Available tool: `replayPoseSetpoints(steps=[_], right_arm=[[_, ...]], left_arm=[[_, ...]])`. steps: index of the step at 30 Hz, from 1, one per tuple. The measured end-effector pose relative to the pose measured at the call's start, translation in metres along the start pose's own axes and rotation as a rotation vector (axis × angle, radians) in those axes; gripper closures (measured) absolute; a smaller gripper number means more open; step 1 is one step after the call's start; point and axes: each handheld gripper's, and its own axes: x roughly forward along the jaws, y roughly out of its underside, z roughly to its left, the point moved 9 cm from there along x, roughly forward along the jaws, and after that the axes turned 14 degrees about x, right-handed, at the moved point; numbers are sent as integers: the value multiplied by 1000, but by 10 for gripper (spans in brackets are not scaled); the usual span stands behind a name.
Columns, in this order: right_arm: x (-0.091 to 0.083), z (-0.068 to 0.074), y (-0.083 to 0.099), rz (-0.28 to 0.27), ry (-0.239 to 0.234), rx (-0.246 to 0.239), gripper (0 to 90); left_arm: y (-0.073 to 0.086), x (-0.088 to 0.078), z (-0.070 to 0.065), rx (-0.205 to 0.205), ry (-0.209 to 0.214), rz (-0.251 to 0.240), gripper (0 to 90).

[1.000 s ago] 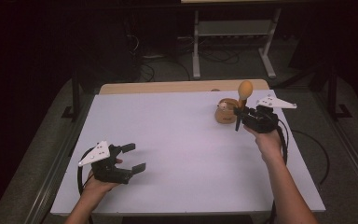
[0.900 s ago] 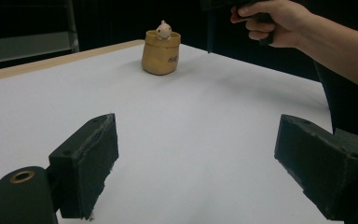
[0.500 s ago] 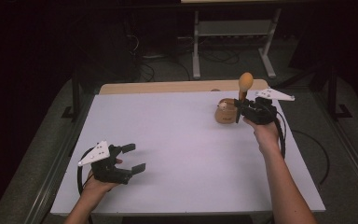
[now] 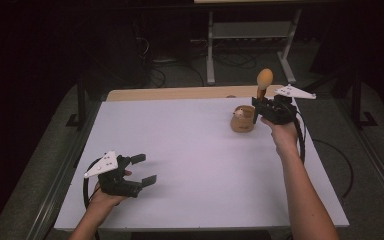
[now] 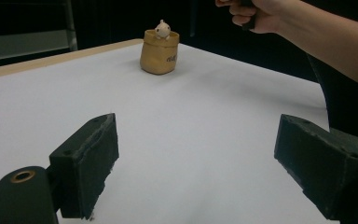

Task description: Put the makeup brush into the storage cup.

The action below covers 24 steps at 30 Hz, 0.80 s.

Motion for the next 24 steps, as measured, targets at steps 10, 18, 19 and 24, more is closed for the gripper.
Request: replayPoseSetpoints(steps=[10,18,19,24], right_arm=[[8,-3,-14,-17,18,-3,728],[17,-3,-17,-23,25,-12,727],[19,-3,-17,-24,26,-16,727],[26,-6,-16,-26,42,-15,727]], left_arm=[[1,-1,0,7,1,7,132],[2,0,-1,5,3,10,133],[2,0,-1,4,3,10,134],[1,-1,0,8,-1,4,134]])
